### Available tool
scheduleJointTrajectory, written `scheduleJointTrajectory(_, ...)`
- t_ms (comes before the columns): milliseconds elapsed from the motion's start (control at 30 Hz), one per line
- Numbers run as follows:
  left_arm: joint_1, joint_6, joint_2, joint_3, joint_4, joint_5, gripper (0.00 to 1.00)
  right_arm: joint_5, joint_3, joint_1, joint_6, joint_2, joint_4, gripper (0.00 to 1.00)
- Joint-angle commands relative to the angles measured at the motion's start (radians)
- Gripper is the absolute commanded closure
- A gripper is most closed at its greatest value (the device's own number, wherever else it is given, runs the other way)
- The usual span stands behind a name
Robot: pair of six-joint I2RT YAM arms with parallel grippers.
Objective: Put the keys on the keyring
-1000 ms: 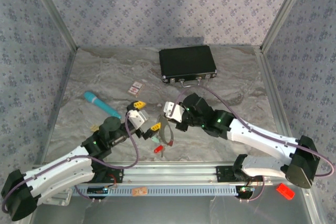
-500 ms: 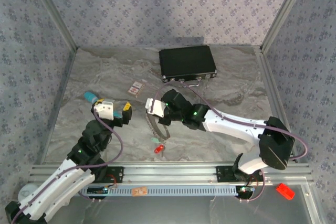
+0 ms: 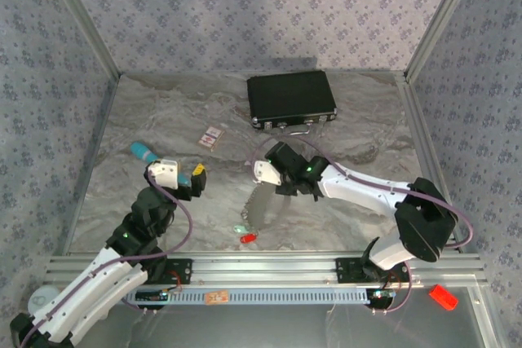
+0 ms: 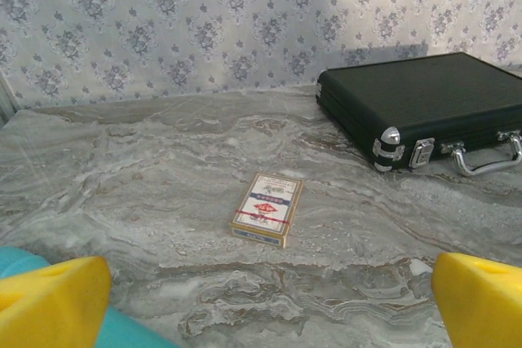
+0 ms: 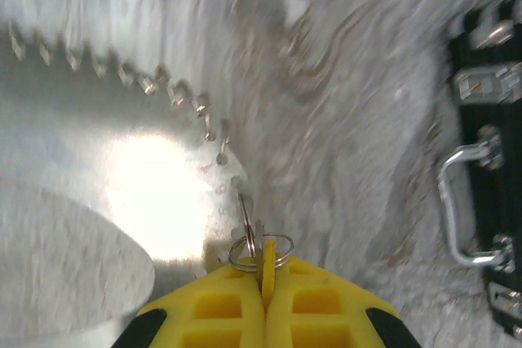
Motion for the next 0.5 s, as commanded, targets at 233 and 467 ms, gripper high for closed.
scheduleJointTrajectory(233,0.011,-0.015,0.053,0.002,0.065,0.011,0.00,0.185,-0.078,-0.029,-0.072,0.074,-0.206,0.96)
scheduleJointTrajectory(467,0.015,-0.009,0.113,0.024,0.078,0.021,0.00,0.248,-0.118,-0.074,-0.071,0.071,-0.271,0.85)
